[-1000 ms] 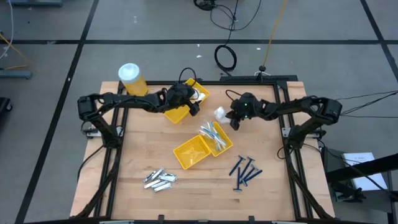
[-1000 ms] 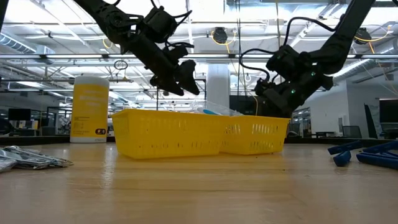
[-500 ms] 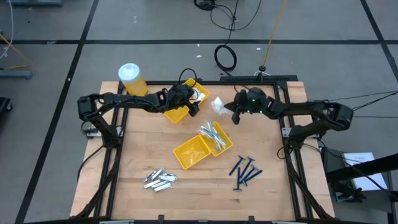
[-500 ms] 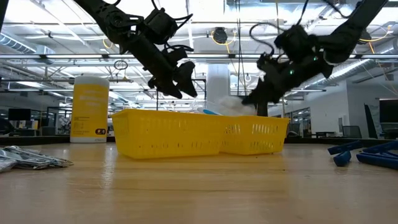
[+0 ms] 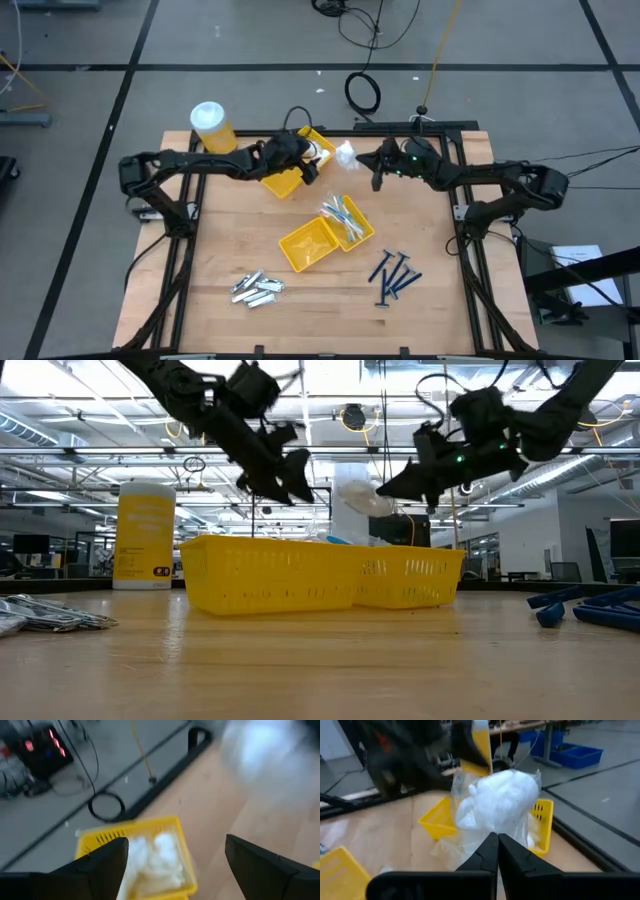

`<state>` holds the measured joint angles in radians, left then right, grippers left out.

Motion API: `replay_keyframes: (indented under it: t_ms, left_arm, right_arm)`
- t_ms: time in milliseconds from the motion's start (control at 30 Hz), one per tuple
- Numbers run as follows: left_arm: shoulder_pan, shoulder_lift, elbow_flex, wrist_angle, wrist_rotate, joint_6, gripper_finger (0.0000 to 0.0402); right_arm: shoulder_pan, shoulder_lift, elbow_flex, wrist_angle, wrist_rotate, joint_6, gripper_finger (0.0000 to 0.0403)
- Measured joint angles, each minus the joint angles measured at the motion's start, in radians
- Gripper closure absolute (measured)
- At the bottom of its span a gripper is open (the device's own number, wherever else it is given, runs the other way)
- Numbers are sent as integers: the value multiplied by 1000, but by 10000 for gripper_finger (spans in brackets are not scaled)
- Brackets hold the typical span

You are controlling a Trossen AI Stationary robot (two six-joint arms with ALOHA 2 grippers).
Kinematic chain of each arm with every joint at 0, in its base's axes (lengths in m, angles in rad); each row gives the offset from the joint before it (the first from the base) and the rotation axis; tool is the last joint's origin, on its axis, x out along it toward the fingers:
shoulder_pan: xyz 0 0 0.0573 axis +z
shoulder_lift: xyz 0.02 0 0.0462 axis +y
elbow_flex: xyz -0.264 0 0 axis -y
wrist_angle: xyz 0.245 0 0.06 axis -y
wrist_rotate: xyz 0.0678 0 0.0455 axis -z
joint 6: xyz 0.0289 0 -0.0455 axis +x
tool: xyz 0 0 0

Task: Pick & Place Travel size toiletries
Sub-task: Put the cotton pack into the top right yellow basket

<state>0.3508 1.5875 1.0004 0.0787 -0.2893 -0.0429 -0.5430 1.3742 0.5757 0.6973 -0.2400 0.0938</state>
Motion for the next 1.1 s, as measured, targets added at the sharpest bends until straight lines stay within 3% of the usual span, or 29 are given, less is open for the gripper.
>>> replay_keyframes:
  t_ms: [133, 333, 600, 933, 1100]
  left_arm:
    - [-2, -85, 0, -4, 0, 23, 96]
    - [-12, -143, 2, -84, -1, 22, 109]
    - [-15, -142, 2, -181, -11, -30, 124]
    - [-22, -151, 2, -151, -10, -16, 138]
    - [-29, -151, 2, -187, -8, -15, 142]
  right_arm:
    - [0, 125, 91, -5, -6, 0, 403]
    - [0, 244, 211, -6, -107, 3, 403]
    - [-20, 234, 221, 8, -78, 0, 403]
    - [-31, 504, 443, -23, -77, -24, 403]
    - [-32, 541, 463, -38, -43, -30, 397]
